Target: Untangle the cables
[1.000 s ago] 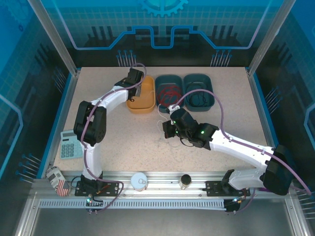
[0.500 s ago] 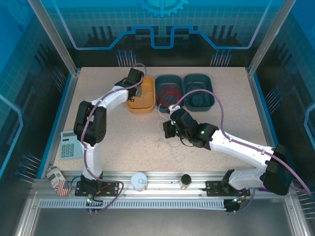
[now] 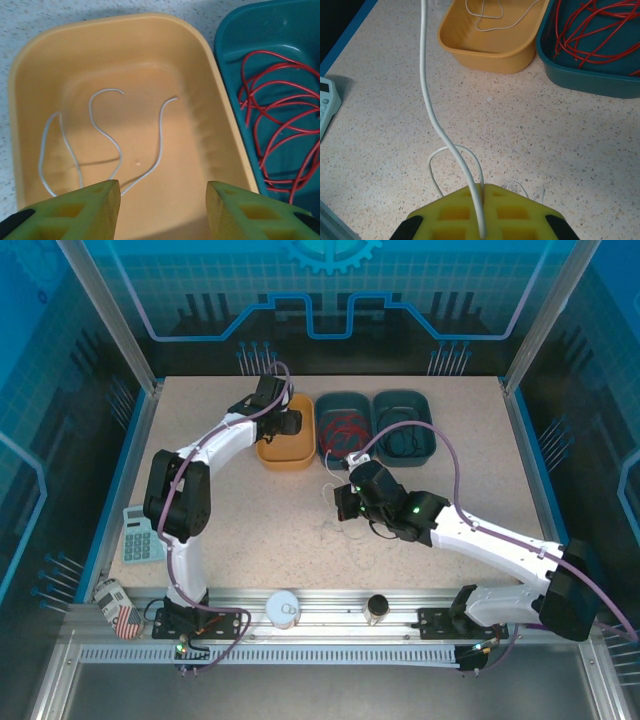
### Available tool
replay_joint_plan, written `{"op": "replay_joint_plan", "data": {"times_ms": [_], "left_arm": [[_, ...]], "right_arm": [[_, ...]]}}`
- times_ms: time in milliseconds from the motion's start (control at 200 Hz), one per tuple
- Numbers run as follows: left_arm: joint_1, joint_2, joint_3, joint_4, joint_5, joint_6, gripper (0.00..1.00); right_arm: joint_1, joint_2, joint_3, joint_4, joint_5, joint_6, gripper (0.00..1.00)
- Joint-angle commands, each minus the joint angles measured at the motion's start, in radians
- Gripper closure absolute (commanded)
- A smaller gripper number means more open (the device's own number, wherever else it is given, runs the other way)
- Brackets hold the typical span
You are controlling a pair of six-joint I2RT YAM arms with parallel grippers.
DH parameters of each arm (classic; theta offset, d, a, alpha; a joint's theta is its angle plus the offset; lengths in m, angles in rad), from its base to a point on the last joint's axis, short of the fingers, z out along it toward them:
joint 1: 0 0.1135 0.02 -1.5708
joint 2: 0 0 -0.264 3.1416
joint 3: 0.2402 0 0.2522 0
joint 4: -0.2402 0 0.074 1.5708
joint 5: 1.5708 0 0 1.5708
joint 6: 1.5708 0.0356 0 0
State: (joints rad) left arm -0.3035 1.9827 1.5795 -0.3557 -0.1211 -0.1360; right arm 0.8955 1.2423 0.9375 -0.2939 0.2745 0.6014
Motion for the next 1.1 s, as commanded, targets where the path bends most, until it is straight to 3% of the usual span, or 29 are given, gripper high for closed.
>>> {"op": "replay_joint_plan", "data": {"times_ms": [0,160,250,655,896,1096], "left_arm": [[0.000,-0.048,-0.009,0.000,0.076,-0.052,0.44],[0.000,-0.173,-0.107,0.021,0.102,-0.097,0.23],[0.000,-0.269,-0.204,0.056,0.110,-0.126,0.01],[0.000,-0.716,-0.698,0.268,0.217,-0.239,0.01],[0.000,-0.927,-0.901,0.361,0.261,-0.287,0.01],[-0.002,-1.028,-1.030,0.529,0.426,-0.276,0.01]], "right_arm": [[-0.003,-0.033,0.022,-0.019,0.024,-0.013,0.99],[-0.006,-0.044,0.027,-0.031,0.034,-0.017,0.99],[-0.009,-0.047,0.034,-0.029,0.027,-0.023,0.98],[-0.021,-0.012,0.236,-0.096,0.034,-0.135,0.98],[-0.026,0.020,0.362,-0.116,0.046,-0.202,0.97],[-0.027,0.067,0.466,-0.131,0.023,-0.230,0.97]]}}
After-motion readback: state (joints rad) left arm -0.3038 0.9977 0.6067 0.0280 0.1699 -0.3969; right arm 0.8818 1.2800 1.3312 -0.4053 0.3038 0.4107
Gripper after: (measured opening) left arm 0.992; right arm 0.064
